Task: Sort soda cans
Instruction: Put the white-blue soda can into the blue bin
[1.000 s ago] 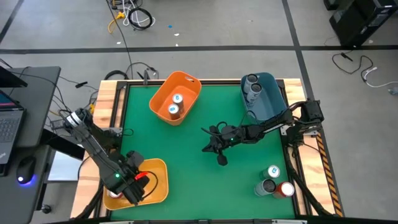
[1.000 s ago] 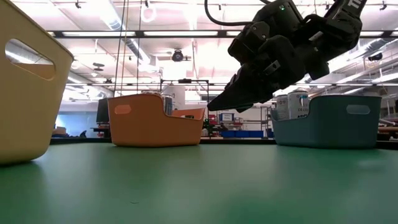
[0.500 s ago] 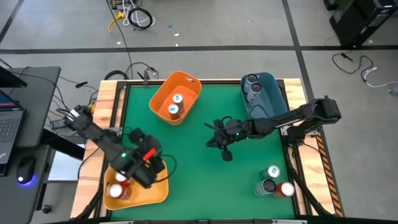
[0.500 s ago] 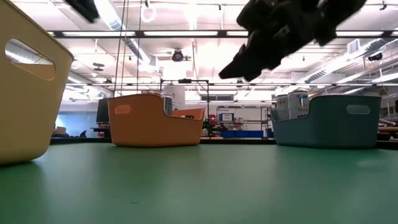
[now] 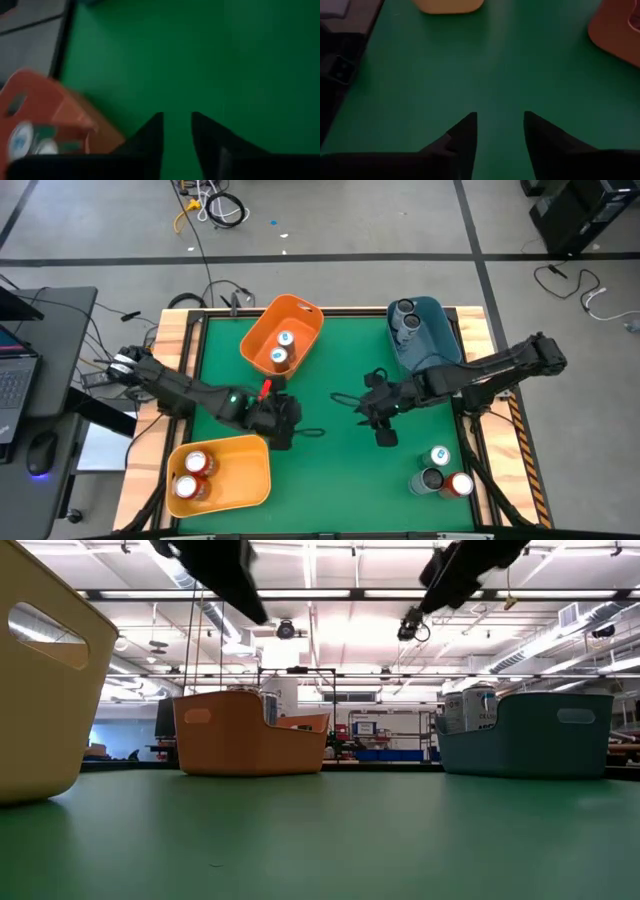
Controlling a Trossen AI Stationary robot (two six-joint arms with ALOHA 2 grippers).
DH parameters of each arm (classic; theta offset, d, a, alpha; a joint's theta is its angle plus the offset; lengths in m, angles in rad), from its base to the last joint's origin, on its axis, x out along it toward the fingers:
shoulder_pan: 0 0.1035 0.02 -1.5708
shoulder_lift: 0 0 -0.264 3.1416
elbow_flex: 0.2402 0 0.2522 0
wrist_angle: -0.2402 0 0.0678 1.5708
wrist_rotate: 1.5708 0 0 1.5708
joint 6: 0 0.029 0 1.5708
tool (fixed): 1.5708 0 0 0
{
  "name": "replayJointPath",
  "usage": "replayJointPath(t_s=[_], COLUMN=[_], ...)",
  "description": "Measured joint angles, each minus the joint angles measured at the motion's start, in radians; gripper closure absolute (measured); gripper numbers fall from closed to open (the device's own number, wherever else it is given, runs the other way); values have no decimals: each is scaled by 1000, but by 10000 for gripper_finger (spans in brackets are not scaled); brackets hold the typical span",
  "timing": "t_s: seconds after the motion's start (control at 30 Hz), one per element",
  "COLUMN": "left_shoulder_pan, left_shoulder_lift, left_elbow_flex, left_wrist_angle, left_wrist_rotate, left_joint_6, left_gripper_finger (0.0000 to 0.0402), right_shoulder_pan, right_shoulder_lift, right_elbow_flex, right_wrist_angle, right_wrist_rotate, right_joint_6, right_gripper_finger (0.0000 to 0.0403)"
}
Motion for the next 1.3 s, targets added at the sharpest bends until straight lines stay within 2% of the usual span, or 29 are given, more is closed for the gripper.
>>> replayJointPath(t_s=[0.2, 0.33, 0.5, 0.7, 0.87, 1.07, 1.3], left_shoulder_pan=[121, 204, 264, 282, 282, 282, 282], left_shoulder_lift=[0, 0, 0, 0, 0, 0, 0], left_elbow_flex=[-95, -166, -210, -241, -273, -291, -291], left_wrist_angle=[313, 528, 711, 788, 814, 856, 853], left_wrist_rotate=[214, 396, 520, 544, 544, 544, 544], left_joint_6=[217, 286, 345, 410, 432, 435, 461], left_gripper_finger=[392, 392, 394, 395, 395, 396, 396], right_shoulder_pan=[88, 142, 219, 334, 445, 517, 542], right_shoulder_lift=[-19, -19, -19, -8, 45, 102, 137], right_elbow_flex=[96, 156, 219, 241, 241, 240, 273], right_wrist_angle=[-217, -363, -499, -524, -525, -520, -543], right_wrist_rotate=[57, 68, 65, 6, -28, -51, -108], right_joint_6=[130, 257, 401, 637, 821, 923, 988], right_gripper_finger=[217, 193, 157, 114, 108, 108, 108])
